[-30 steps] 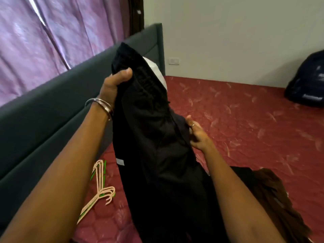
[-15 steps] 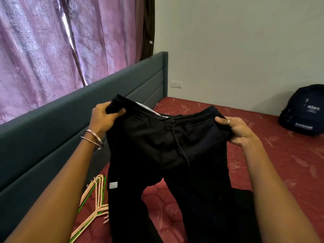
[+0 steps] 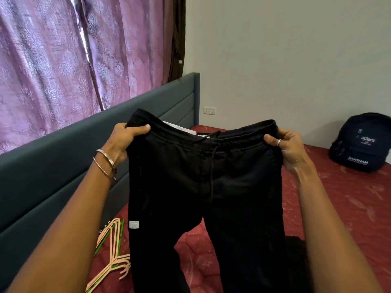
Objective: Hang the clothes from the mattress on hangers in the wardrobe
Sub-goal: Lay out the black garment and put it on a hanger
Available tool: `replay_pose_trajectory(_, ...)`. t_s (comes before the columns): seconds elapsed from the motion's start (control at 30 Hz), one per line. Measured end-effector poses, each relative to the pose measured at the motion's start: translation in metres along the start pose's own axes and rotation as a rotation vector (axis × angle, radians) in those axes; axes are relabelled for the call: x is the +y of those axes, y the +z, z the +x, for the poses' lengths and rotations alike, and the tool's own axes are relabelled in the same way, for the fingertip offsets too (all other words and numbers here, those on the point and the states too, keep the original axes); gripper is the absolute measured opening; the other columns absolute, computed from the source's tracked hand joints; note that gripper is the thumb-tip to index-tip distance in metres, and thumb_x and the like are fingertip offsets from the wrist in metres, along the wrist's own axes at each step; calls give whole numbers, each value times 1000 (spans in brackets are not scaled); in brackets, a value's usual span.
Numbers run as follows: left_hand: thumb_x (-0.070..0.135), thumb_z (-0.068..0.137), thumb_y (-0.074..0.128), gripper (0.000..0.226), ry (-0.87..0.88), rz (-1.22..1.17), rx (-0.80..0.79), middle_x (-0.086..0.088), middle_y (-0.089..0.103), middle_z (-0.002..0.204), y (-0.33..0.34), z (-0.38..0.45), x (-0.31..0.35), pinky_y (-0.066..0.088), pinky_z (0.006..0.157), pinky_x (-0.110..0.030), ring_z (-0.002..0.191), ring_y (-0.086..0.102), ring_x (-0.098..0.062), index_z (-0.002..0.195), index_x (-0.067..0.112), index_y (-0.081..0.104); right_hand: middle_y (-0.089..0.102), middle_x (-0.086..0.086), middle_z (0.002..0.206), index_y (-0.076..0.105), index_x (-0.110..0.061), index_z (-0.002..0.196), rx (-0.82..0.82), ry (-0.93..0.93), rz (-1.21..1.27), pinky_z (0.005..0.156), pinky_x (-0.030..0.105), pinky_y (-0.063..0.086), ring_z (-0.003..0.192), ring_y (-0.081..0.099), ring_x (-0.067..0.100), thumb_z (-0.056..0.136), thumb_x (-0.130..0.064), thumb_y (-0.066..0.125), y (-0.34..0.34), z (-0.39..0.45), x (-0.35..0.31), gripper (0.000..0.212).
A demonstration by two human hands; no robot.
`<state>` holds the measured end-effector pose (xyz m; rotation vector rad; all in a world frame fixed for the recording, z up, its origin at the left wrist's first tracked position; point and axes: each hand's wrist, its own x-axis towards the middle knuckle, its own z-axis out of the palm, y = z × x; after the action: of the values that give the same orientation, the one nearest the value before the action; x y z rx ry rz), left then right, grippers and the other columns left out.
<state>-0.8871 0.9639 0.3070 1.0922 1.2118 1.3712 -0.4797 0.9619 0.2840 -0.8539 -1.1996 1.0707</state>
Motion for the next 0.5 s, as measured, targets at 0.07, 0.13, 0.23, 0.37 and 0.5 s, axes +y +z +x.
replay_pose_trajectory(0.07,19,74,72,15,12,12,-95,-6,73,80,-3,-3,6,58,62,-28,71,71,-18,80,5,72,75,4,92,75,-13,88,13,-25,49,69,26,56,81,71,18,54,-25,81,7,0,-5,37)
replay_pose_trajectory(0.13,23,69,70,15,44,14,-131,-4,73,77,-6,-9,9,58,63,-27,71,70,-17,71,8,75,75,2,90,74,-14,88,1,-35,83,69,25,56,81,71,16,56,-25,78,11,-3,-9,34)
replay_pose_trajectory(0.23,29,65,75,22,37,-134,-135,-7,74,81,-11,-11,8,58,64,-28,73,71,-19,72,8,76,74,3,95,71,-13,94,-45,-32,131,73,28,56,87,70,18,65,-25,74,11,-5,-14,32)
replay_pose_trajectory(0.37,29,70,80,35,-105,272,349,-16,69,100,8,6,-7,53,71,-31,85,66,-29,90,2,70,68,7,80,64,-4,83,287,49,-296,70,31,50,74,65,22,75,-15,76,34,15,-4,18)
replay_pose_trajectory(0.5,36,73,71,40,62,546,684,-22,67,101,71,-7,8,50,82,-38,98,62,-40,94,2,69,60,17,95,57,2,100,611,-92,-702,72,32,38,90,57,31,89,-18,62,100,14,4,23)
